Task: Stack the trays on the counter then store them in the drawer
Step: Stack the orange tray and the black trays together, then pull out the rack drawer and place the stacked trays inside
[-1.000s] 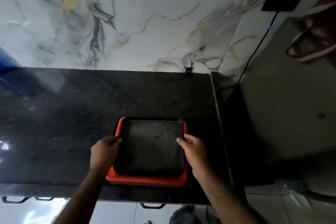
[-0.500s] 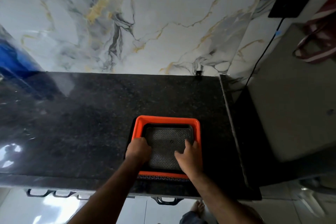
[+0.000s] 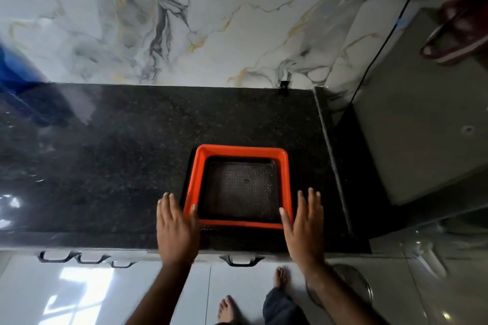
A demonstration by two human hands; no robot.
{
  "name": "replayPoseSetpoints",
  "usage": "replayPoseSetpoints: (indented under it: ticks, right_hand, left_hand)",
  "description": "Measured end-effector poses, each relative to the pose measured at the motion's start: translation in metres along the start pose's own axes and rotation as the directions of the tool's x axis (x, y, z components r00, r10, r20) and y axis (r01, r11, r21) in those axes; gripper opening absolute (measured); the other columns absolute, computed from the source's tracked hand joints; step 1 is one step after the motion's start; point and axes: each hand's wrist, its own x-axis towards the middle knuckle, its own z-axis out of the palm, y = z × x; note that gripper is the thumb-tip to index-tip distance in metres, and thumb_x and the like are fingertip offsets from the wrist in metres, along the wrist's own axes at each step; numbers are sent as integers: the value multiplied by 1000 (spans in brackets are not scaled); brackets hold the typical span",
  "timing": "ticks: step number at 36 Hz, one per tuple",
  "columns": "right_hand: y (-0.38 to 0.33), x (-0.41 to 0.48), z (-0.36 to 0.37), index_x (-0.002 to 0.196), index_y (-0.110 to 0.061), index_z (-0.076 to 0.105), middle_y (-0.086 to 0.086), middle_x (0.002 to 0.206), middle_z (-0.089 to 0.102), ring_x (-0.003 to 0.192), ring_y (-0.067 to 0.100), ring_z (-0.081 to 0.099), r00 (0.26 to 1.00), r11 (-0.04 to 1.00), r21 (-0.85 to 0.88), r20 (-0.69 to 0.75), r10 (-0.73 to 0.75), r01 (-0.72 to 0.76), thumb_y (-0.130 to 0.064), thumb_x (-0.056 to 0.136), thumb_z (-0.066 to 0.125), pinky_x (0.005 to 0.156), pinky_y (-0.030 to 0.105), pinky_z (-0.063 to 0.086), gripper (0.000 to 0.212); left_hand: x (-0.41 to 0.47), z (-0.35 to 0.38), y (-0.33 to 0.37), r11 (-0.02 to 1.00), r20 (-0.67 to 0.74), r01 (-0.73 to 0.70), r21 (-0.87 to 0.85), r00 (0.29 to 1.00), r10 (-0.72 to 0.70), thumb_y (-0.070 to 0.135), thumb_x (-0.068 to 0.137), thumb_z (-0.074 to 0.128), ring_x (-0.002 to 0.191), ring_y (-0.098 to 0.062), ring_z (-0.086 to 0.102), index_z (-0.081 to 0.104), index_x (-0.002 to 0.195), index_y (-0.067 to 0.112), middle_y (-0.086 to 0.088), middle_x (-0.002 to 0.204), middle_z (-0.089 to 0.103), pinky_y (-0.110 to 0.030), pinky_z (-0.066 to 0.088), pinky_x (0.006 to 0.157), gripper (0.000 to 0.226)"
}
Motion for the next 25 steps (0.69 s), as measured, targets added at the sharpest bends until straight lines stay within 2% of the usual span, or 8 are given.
replayPoseSetpoints:
  ticks: [3, 5, 8, 14, 18, 20, 23, 25]
  right_hand:
    - [53, -44, 3, 144, 6, 44, 29, 155, 38, 146, 46, 34, 995, 994, -74, 56, 82, -78, -59, 97, 34, 112, 61, 39, 81]
    - [83, -71, 11, 145, 6, 43, 28, 156, 37, 147, 44, 33, 985, 984, -180, 173, 23, 9, -66, 96, 24, 113, 60, 38, 89]
    - [103, -71, 15, 154, 0, 29, 20, 165, 21, 154, 35, 19, 967, 952, -257, 229, -107, 167, -69, 93, 34, 120, 54, 30, 92]
    - [105, -62, 14, 158, -5, 15, 16, 169, 8, 157, 33, 8, 956, 931, -271, 230, -185, 245, -71, 93, 38, 124, 53, 21, 96]
    - [127, -74, 26, 159, -8, 13, 15, 169, 7, 157, 34, 7, 939, 911, -261, 216, -266, 318, -72, 92, 39, 123, 57, 21, 96]
    - [128, -72, 32, 159, -8, 13, 16, 169, 7, 156, 35, 8, 935, 910, -247, 215, -282, 332, -73, 92, 40, 122, 58, 20, 97]
    - [133, -74, 39, 159, -8, 13, 17, 169, 7, 156, 36, 6, 934, 904, -259, 203, -294, 341, -74, 92, 39, 124, 59, 16, 97]
    - [138, -75, 44, 159, -8, 11, 17, 169, 6, 156, 36, 5, 937, 902, -271, 186, -295, 337, -75, 92, 37, 124, 59, 13, 98]
  left_hand:
    - [-48, 14, -41, 994, 97, 79, 71, 992, -86, 54, 96, 27, 148, -42, 21, 26, 149, -9, -30, 157, 29, -54, 24, 120, 82]
    - [-75, 22, -58, 981, 190, 125, 149, 970, -153, 61, 94, 18, 151, -38, 16, 21, 151, -5, -25, 161, 23, -53, 23, 121, 88]
    - [-62, 24, -61, 973, 203, 73, 220, 972, -119, 65, 94, 14, 154, -32, 7, 13, 155, 0, -18, 166, 11, -48, 14, 124, 89]
    - [-70, 26, -42, 969, 112, 232, 88, 964, -241, 54, 100, 34, 153, -33, 7, 10, 154, -3, -22, 165, 6, -49, 16, 123, 82]
    - [-131, 57, -23, 916, 272, 384, -117, 899, -343, 43, 99, 44, 153, -32, 11, 14, 153, -5, -24, 164, 13, -44, 15, 125, 78]
    - [-152, 77, -11, 955, 441, 276, -110, 874, -202, 47, 99, 43, 153, -26, 14, 18, 154, 0, -18, 165, 17, -38, 15, 125, 76]
    - [-160, 113, 10, 997, 568, -73, -17, 820, 70, 54, 98, 39, 153, -22, 14, 19, 156, 7, -10, 166, 17, -36, 14, 124, 78]
    - [-154, 134, 23, 968, 628, -231, 100, 769, 119, 59, 97, 35, 155, -21, 6, 12, 157, 8, -8, 167, 9, -40, 11, 125, 82]
